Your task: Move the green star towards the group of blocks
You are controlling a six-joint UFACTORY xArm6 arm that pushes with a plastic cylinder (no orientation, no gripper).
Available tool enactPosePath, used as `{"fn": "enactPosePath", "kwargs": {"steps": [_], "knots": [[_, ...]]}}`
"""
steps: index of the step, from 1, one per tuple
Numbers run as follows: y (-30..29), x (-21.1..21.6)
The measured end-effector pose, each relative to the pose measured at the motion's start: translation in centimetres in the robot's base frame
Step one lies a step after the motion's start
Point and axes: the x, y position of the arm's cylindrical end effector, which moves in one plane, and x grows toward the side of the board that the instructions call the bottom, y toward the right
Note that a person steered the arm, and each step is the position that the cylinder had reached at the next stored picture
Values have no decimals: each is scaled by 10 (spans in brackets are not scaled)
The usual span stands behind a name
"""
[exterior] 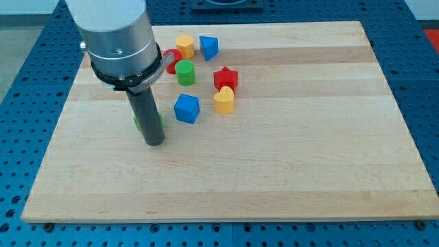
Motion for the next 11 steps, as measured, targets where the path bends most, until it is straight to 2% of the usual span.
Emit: {"fn": "enactPosePath", "kwargs": {"steps": [1,3,4,6,7,9,10,11], "knots": [[-31,0],[-44,-8],[-44,-40],[-44,-52],[-44,-81],[-44,-79],[-44,-32],[-44,-17]]}}
